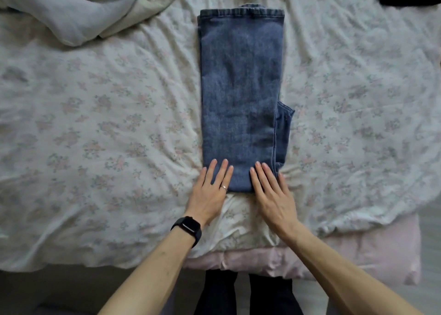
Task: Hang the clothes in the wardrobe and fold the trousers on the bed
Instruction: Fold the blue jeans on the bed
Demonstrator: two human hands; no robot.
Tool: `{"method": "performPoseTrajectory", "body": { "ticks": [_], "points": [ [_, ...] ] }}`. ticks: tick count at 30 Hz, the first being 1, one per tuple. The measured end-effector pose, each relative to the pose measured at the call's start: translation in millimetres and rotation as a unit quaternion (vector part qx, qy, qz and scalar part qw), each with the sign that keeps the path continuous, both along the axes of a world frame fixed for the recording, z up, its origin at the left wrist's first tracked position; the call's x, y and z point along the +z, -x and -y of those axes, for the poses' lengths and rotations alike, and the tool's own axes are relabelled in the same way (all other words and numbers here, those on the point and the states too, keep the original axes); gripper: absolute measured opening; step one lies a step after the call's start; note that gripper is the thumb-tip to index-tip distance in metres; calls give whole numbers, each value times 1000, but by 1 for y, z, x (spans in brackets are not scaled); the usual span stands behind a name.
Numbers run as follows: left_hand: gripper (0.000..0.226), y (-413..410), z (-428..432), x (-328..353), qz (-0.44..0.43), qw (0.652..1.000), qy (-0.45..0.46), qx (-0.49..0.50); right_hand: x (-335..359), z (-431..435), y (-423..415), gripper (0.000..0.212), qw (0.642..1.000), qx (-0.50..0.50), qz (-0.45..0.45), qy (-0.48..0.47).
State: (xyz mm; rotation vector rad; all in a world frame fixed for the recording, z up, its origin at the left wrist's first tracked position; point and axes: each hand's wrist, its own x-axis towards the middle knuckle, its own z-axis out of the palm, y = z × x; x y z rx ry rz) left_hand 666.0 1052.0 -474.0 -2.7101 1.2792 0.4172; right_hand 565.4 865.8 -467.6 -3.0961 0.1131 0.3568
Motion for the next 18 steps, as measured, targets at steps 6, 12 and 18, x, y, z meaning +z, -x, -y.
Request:
{"method": "performPoseTrajectory", "body": {
  "ticks": [6,12,18],
  "points": [
    [55,-3,-2,0,14,999,-33,-10,9,-1,-17,55,1000,29,-10,9],
    [55,4,-7,50,29,997,-64,-17,52,-5,-7,57,999,31,-25,-36],
    [56,17,-17,137,-58,993,-97,-7,116,-5,10,62,986,18,-136,-92]
  ]
}}
